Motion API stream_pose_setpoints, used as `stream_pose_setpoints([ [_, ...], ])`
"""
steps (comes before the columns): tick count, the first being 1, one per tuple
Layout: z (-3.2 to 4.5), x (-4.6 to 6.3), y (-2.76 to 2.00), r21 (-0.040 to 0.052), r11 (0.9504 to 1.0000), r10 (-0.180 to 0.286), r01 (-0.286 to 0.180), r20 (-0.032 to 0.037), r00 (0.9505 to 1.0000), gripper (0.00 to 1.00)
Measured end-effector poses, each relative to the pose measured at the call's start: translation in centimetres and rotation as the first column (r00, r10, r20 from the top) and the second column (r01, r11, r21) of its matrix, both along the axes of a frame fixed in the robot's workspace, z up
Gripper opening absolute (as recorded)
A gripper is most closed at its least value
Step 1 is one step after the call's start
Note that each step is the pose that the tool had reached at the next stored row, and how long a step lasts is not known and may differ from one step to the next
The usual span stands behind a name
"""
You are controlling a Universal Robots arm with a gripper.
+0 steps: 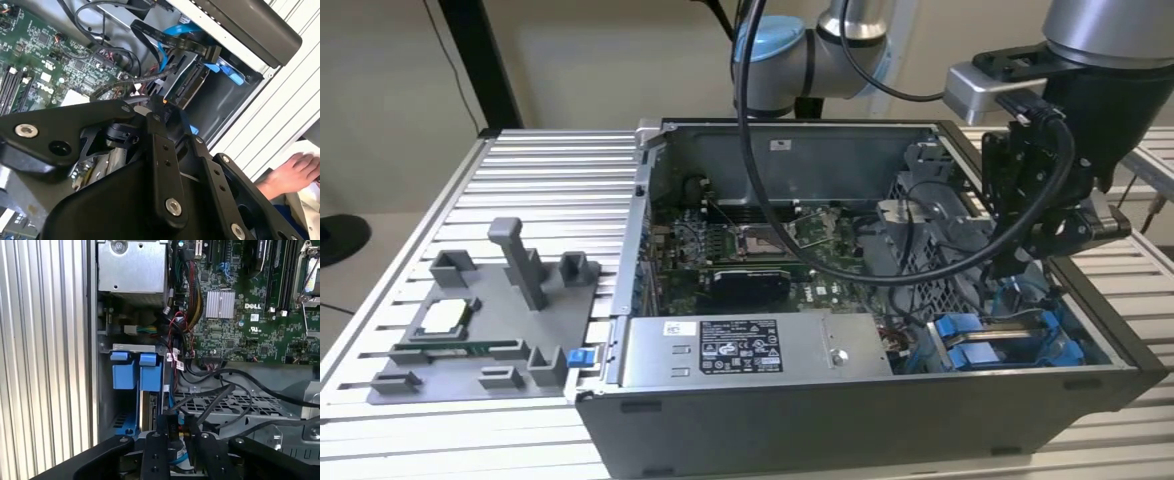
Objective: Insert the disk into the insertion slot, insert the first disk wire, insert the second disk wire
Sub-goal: 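Insert the first disk wire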
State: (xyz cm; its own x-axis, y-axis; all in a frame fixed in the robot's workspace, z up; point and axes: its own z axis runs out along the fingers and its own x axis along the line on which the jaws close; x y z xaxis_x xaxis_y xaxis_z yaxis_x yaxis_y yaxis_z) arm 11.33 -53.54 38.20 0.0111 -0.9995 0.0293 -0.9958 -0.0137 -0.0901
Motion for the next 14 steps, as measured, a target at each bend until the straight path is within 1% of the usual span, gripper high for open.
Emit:
stream_pose_setpoints([
  [1,-0.03,0.0,0.0,0.0044,1.0,0.0,0.0,0.0,1.0,1.0],
  [3,-0.08,0.0,0.0,0.0097,1.0,0.0,0.0,0.0001,1.0,1.0],
  [6,-0.12,0.0,0.0,0.0112,0.9999,0.0,0.0,0.0003,1.0,1.0],
  [7,-0.12,0.0,0.0,0.0114,0.9999,0.0,0.0,0.0004,1.0,0.0],
  [12,-0.13,0.0,0.0,0.0113,0.9999,0.0,0.0,0.0004,1.0,0.0],
  [14,-0.25,0.0,0.0,0.0114,0.9999,0.0,0.0,0.0004,1.0,0.0],
])
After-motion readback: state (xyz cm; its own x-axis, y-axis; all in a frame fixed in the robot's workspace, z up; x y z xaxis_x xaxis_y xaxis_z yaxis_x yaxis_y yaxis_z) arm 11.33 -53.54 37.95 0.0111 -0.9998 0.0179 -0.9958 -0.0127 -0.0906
